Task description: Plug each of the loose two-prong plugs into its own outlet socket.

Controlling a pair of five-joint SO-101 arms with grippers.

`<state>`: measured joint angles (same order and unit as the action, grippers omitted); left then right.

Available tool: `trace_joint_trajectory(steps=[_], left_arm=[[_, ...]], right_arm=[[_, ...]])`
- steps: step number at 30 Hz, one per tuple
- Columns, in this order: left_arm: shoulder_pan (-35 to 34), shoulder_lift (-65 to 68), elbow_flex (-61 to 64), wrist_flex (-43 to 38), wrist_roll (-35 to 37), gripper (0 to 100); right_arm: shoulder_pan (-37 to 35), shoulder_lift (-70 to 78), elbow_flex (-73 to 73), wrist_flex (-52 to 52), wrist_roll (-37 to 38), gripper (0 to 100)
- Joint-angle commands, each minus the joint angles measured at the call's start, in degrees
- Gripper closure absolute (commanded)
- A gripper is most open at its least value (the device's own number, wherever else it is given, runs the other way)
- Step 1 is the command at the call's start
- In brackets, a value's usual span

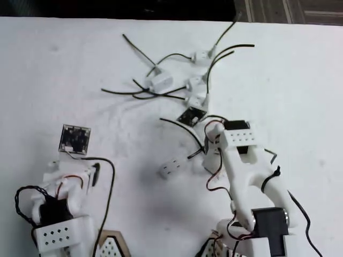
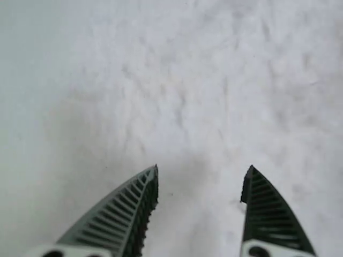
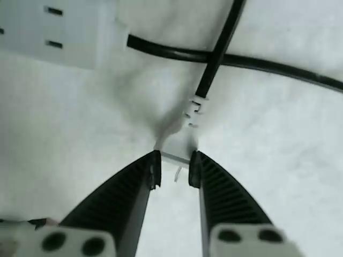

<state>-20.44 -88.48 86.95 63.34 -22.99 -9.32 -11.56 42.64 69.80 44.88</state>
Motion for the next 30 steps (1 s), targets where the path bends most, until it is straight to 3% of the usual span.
trace_joint_trajectory(steps=[1, 6, 18, 23, 30], left_arm=[[-0.48, -0.57, -0.35, -0.88, -0.62, 74], [-0.48, -0.57, -0.35, -0.88, -0.62, 74], [-0.48, -0.57, -0.35, -0.88, -0.62, 74], [-0.48, -0.57, -0.35, -0.88, -0.62, 74], [-0.48, -0.57, -0.35, -0.88, -0.62, 74]], right_arm=[[-0.48, -1.27, -3.08, 3.3, -2.11, 90.6], [-0.84, -1.1, -2.46, 3.56, -3.6, 82.0], [-4.79, 14.55, -8.62, 1.54, -8.53, 81.8], [-4.62, 15.43, -10.11, 1.63, -8.7, 81.8], [-4.79, 15.34, -14.24, 5.14, -15.38, 81.7]])
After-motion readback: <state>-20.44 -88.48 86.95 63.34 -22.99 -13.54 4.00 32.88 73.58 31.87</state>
